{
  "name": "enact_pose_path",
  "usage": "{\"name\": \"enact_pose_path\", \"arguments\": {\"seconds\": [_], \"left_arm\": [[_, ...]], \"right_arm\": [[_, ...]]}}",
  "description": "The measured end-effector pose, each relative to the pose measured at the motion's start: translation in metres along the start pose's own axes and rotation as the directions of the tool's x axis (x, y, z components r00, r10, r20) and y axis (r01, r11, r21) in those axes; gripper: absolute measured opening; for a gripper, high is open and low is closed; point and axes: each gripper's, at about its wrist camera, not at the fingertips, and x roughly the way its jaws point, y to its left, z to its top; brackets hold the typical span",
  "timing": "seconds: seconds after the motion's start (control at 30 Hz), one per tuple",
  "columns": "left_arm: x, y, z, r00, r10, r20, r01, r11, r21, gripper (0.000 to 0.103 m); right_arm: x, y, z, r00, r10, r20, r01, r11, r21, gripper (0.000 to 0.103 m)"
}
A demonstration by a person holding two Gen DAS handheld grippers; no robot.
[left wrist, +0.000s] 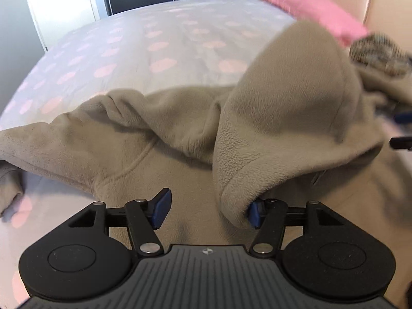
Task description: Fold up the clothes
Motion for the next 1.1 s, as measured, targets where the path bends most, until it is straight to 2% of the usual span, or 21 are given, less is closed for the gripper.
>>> {"name": "enact_pose_path", "arguments": {"seconds": [0.17,0.23,0.33,0.43,0.53,0.63,0.77,0.83,0.87,0.9,0.93,0.97,1.0,1.07,1.1], "left_arm": [[-0.02,0.043,0.02,0.989,-0.145,0.029,0.147,0.98,-0.131,0.06],[-0.013,0.064,0.031,0.989,-0.142,0.039,0.147,0.973,-0.177,0.063],[0.007,0.09,0.042,0.994,-0.103,0.034,0.108,0.958,-0.265,0.062],[0.035,0.115,0.053,0.991,-0.124,0.041,0.13,0.91,-0.393,0.062],[0.062,0.133,0.063,0.986,-0.155,0.063,0.165,0.848,-0.503,0.063],[0.091,0.141,0.068,0.982,-0.181,0.046,0.175,0.809,-0.562,0.062],[0.121,0.14,0.063,0.975,-0.22,-0.012,0.177,0.813,-0.555,0.062],[0.13,0.137,0.059,0.967,-0.255,-0.003,0.212,0.811,-0.546,0.062],[0.134,0.135,0.057,0.959,-0.282,0.017,0.246,0.804,-0.541,0.061],[0.138,0.134,0.055,0.951,-0.308,0.036,0.278,0.798,-0.535,0.058],[0.141,0.133,0.055,0.946,-0.32,0.054,0.299,0.795,-0.528,0.045],[0.144,0.132,0.055,0.941,-0.331,0.071,0.318,0.793,-0.52,0.029],[0.145,0.132,0.056,0.939,-0.334,0.088,0.33,0.793,-0.511,0.025],[0.145,0.131,0.061,0.931,-0.341,0.13,0.36,0.795,-0.489,0.008],[0.141,0.132,0.066,0.929,-0.339,0.148,0.367,0.799,-0.477,0.007]], "right_arm": [[-0.01,-0.051,0.021,0.998,0.065,0.023,-0.068,0.97,0.233,0.058],[-0.004,-0.073,0.029,0.997,0.072,0.012,-0.072,0.945,0.318,0.058],[0.018,-0.097,0.04,0.998,0.06,-0.009,-0.052,0.914,0.401,0.058],[0.042,-0.115,0.049,0.998,0.061,-0.034,-0.038,0.881,0.471,0.058],[0.073,-0.134,0.053,0.993,0.105,-0.051,-0.058,0.827,0.559,0.059],[0.102,-0.151,0.054,0.989,0.141,-0.049,-0.079,0.77,0.633,0.06],[0.14,-0.163,0.045,0.979,0.196,-0.057,-0.096,0.691,0.717,0.061],[0.151,-0.163,0.039,0.97,0.244,-0.023,-0.147,0.656,0.74,0.061],[0.155,-0.161,0.037,0.964,0.267,0.004,-0.181,0.642,0.745,0.059],[0.159,-0.16,0.034,0.957,0.29,0.031,-0.214,0.627,0.749,0.051],[0.16,-0.157,0.035,0.955,0.292,0.052,-0.232,0.629,0.742,0.042],[0.161,-0.156,0.038,0.956,0.284,0.065,-0.24,0.638,0.731,0.021],[0.161,-0.154,0.041,0.958,0.277,0.079,-0.247,0.648,0.721,0.011],[0.159,-0.157,0.051,0.958,0.266,0.107,-0.261,0.653,0.712,0.008],[0.158,-0.159,0.057,0.957,0.262,0.123,-0.27,0.654,0.707,0.008]]}}
